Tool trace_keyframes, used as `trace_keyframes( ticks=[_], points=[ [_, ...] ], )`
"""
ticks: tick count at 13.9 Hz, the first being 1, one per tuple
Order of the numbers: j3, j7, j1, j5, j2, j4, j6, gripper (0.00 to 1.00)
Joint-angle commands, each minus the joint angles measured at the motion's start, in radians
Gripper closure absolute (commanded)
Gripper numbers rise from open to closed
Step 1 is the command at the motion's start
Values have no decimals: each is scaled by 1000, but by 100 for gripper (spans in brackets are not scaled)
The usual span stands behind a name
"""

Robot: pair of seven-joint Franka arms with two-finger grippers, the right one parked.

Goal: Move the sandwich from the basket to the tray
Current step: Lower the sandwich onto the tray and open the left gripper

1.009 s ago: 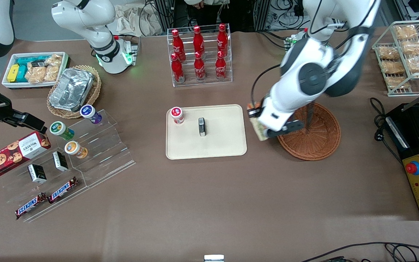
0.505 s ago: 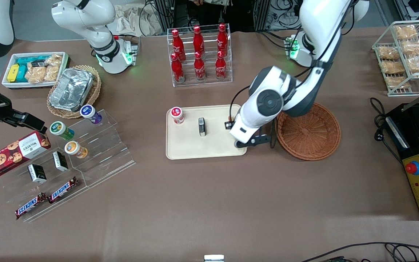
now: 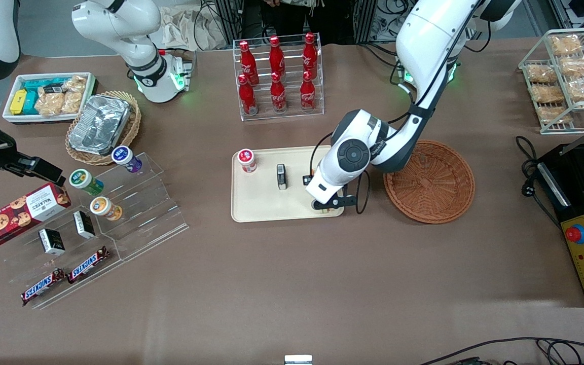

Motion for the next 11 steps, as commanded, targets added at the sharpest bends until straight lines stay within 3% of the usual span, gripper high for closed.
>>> trace_keyframes(
  ticks=[1, 2, 4, 9, 11],
  points=[
    [19, 17, -17, 21, -27, -53, 33, 19],
    [19, 12, -6, 49, -38, -57, 30, 1],
    [19, 9, 44, 51, -91, -59, 11, 1],
    [20, 87, 222, 57, -281, -44, -299, 1],
    [20, 164, 308, 112, -347, -42, -382, 1]
  ],
)
